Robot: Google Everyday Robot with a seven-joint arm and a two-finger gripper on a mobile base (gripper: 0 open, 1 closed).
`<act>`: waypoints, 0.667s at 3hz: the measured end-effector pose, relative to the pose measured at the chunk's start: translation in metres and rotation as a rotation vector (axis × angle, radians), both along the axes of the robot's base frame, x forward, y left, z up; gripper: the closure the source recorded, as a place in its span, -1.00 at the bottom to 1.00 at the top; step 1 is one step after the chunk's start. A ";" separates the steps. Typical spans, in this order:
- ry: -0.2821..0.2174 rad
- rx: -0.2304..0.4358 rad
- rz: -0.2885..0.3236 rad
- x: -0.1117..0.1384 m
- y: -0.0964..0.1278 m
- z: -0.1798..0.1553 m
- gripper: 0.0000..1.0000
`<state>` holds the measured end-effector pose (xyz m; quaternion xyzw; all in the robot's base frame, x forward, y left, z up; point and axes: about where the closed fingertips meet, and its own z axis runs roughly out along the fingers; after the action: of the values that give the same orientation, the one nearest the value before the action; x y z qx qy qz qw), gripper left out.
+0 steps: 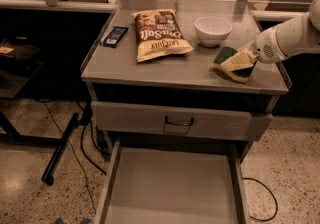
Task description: Pick sponge from middle drawer and place on counter
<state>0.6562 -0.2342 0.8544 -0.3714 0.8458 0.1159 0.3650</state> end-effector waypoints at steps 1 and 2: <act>0.015 0.024 0.003 0.003 0.001 -0.018 1.00; 0.018 0.028 0.003 0.003 0.001 -0.021 0.59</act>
Offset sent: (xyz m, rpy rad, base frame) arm 0.0028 0.0007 -0.0180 0.0239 0.0148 0.0029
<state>0.6594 -0.2333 0.8333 -0.3667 0.8466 0.1317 0.3625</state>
